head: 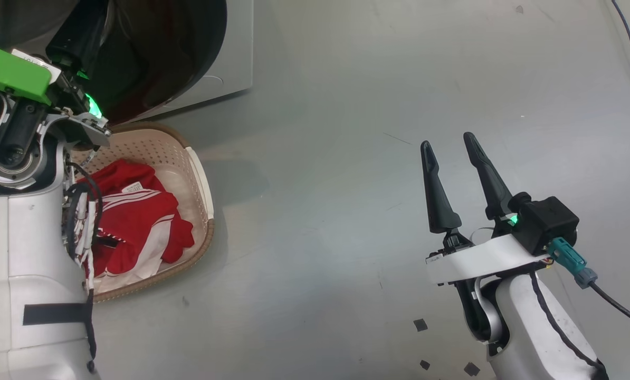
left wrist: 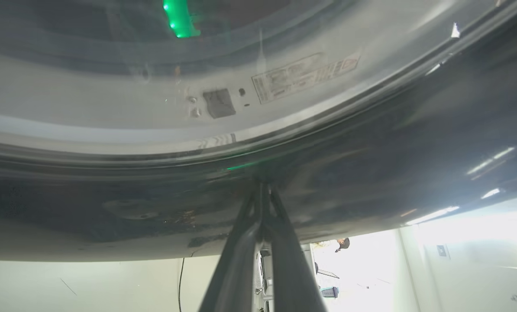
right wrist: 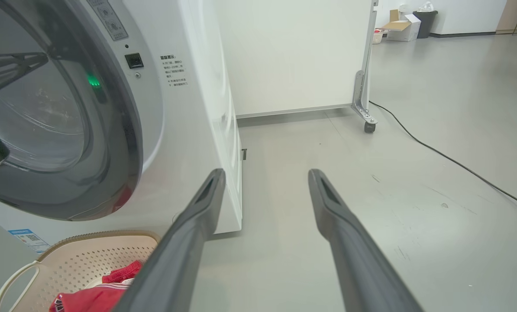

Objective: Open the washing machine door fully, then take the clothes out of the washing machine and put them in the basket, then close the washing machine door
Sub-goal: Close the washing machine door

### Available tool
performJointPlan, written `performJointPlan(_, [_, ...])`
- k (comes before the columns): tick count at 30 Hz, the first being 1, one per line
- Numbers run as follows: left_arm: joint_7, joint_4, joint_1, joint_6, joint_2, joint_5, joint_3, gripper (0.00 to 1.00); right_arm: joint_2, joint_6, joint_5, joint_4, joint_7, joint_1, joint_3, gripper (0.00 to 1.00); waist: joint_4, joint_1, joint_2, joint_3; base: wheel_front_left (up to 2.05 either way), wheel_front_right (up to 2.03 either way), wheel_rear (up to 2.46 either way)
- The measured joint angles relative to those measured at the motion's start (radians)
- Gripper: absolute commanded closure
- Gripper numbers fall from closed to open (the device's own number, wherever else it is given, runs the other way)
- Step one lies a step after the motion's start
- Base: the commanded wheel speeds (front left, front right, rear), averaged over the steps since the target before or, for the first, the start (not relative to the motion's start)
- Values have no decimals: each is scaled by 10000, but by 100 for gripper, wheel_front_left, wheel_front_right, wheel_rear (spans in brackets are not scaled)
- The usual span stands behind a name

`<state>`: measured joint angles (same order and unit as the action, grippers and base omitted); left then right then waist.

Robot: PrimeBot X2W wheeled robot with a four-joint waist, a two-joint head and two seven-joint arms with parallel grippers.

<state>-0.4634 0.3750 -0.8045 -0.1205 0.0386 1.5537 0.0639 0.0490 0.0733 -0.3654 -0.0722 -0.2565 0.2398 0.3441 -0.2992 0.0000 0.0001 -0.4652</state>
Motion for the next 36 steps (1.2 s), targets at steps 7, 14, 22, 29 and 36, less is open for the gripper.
performJointPlan(7, [69,-341,466,0,-56,520,274,100,2,10,171,-27,0,-1,-326,0,386,0,0,91,0,0,0])
performJointPlan(14, [176,-922,1517,0,-88,869,531,100,0,10,456,-148,0,-6,-512,0,847,0,0,232,0,0,0])
performJointPlan(22, [366,-1582,2871,0,-127,1122,575,6,8,2,654,-272,0,-38,-748,0,1438,0,0,479,0,0,0])
performJointPlan(29, [673,-2090,3900,0,-132,1616,366,0,117,-17,800,-433,0,-177,-848,0,1999,0,0,766,0,0,0])
performJointPlan(36, [1220,-2516,5031,0,-140,1885,150,0,127,-105,966,-591,0,-333,-859,0,2458,0,0,1174,0,0,0])
